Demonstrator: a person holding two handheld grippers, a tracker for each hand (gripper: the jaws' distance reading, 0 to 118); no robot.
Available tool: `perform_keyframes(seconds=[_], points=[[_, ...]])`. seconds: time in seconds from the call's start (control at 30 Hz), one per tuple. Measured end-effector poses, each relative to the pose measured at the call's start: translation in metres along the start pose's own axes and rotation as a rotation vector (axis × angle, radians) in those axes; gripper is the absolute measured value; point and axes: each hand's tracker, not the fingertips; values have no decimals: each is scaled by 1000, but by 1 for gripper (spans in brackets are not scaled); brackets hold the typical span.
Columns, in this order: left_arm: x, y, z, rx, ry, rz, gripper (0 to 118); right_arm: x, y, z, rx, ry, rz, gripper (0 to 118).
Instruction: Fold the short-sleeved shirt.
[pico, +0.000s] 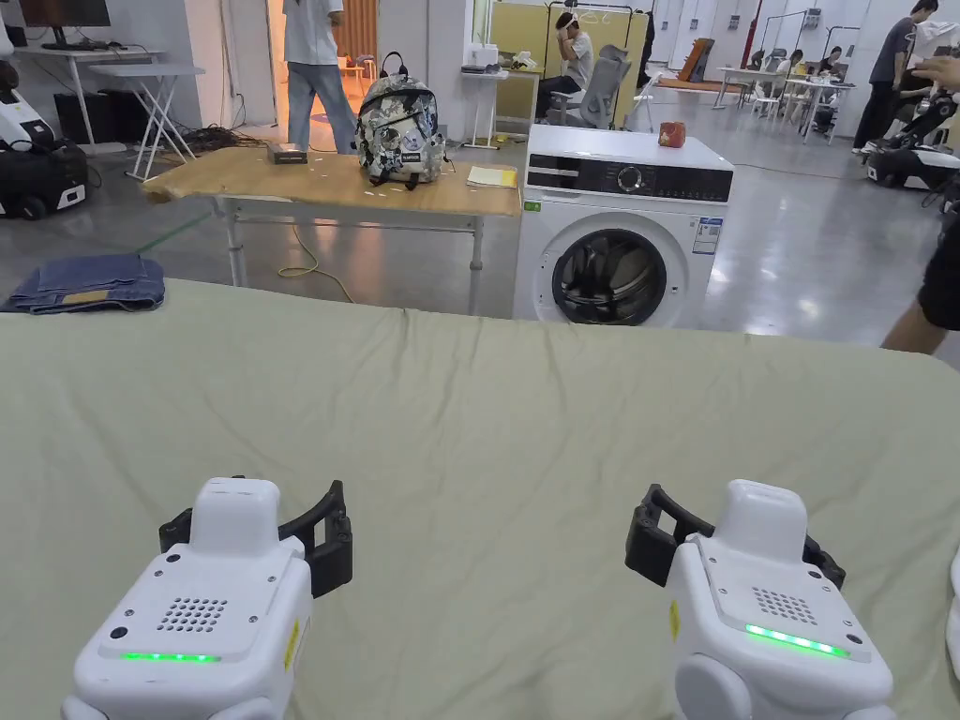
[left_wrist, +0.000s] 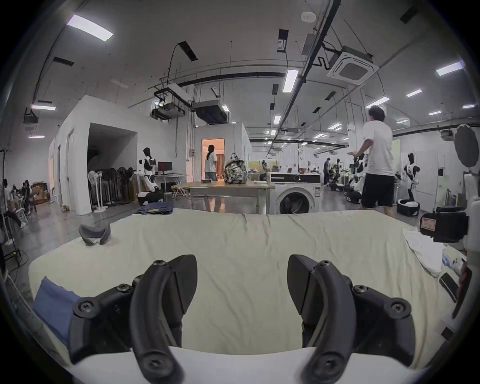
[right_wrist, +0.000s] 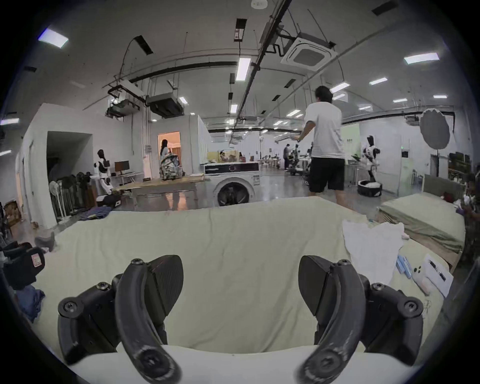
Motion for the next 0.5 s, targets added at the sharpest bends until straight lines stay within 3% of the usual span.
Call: perform_keyframes(seconds=[0.23, 0.5], points=[[-4, 2, -5, 6, -2, 18, 75, 0, 21, -2, -61, -82, -55, 93], [-7, -2, -5, 57, 17, -30, 75, 0, 25, 6, -77, -90, -34, 93]])
